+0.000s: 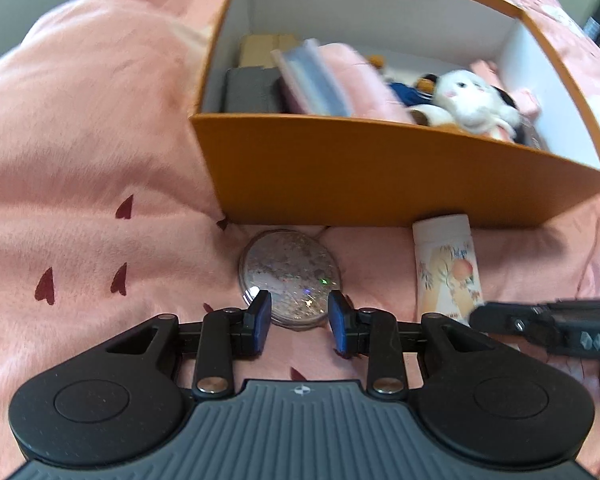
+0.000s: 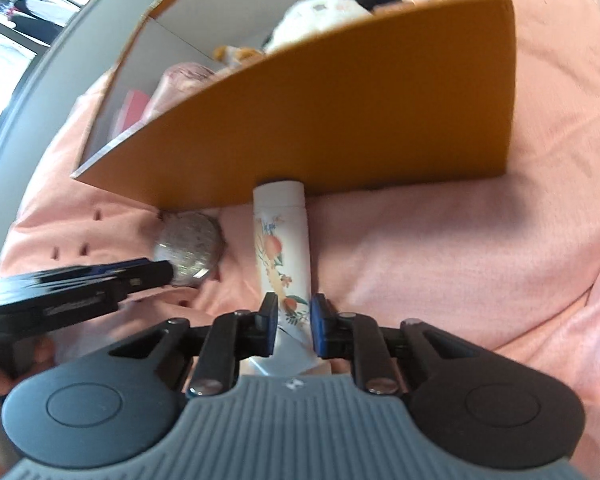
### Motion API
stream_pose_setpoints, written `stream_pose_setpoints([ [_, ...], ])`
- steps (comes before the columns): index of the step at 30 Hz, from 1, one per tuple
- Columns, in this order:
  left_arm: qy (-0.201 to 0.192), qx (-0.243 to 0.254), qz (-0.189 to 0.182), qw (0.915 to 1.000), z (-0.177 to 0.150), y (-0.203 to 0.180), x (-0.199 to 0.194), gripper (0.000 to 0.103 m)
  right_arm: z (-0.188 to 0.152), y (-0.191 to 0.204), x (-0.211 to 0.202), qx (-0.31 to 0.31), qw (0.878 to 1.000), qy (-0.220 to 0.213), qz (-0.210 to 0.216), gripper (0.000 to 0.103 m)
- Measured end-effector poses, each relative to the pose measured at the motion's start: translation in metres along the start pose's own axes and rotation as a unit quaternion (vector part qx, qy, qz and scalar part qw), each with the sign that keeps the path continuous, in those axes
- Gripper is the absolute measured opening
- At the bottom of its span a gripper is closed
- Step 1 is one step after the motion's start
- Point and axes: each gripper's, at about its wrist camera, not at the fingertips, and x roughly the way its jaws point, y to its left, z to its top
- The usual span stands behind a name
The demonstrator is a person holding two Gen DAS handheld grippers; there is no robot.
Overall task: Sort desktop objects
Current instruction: 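Grasp the white lotion tube with the right tool while the left grasps the round compact mirror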
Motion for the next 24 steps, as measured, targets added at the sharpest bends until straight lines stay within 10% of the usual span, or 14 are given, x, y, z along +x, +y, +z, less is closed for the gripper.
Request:
stream_pose_setpoints([
  [7, 0.009, -0.119, 0.007, 0.9928, 0.009, 0.031, 0.014, 0.039, 0.004, 0.006, 0.006, -0.017, 1.0, 0.004, 0.017, 0.032],
  [15, 0.036, -0.109, -0.025, 0.9931, 0.012, 0.026, 0.034, 0.066, 0.007, 0.006, 0.02, -0.023, 0.999, 0.022, 0.022, 0.037],
  [20, 0.037, -0.118, -0.044, 0.9914, 0.012, 0.025, 0.041, 0.066, 0.007, -0.004, 0.028, 0.005, 0.999, 0.041, 0.025, 0.046],
  [24, 0.021, -0.119, -0.045, 0.9916, 0.007, 0.025, 0.035, 0.045, 0.006, 0.0, 0.032, -0.003, 0.999, 0.046, 0.025, 0.044],
])
